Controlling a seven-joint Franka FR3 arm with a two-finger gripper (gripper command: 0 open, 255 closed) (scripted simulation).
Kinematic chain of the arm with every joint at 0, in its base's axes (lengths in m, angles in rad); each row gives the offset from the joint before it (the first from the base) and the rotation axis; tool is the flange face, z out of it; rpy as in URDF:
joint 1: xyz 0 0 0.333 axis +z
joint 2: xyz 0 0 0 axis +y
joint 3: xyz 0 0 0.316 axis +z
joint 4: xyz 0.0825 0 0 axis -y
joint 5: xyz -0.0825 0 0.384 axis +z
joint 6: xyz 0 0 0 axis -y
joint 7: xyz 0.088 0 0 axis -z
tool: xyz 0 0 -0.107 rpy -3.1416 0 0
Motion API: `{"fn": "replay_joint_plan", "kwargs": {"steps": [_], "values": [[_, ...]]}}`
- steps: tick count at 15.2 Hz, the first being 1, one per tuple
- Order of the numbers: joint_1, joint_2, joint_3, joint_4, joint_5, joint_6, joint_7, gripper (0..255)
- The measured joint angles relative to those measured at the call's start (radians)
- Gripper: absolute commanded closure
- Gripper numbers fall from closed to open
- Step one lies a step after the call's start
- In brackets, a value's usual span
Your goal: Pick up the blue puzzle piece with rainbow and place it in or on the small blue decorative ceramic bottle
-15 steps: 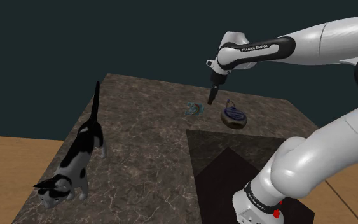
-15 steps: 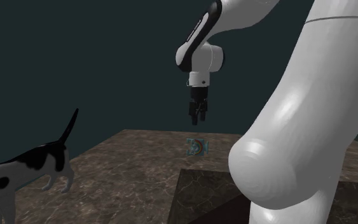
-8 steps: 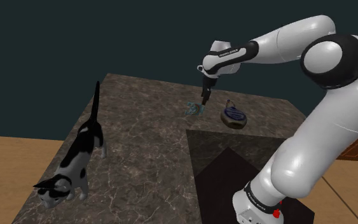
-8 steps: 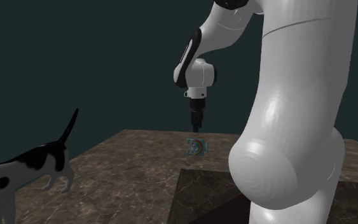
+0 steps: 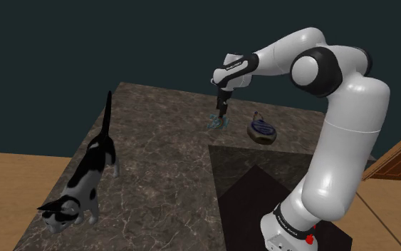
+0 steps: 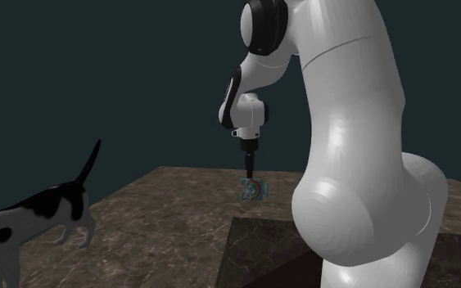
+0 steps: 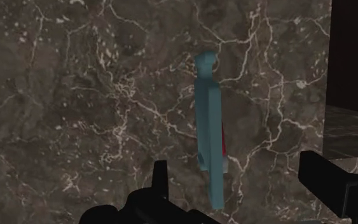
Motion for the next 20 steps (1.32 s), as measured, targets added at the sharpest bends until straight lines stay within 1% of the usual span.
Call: {"fn": "replay_joint_plan", "kwargs": {"steps": [7,13,14,20], "values": [[-0.016,0.067,0.015,-0.007,0.030,0.070,-0.028,0],[-0.017,0.074,0.017,-0.006,0.033,0.077,-0.030,0],[-0.017,0.074,0.017,-0.006,0.033,0.077,-0.030,255],[-0.016,0.073,0.018,-0.006,0.034,0.076,-0.030,255]]}}
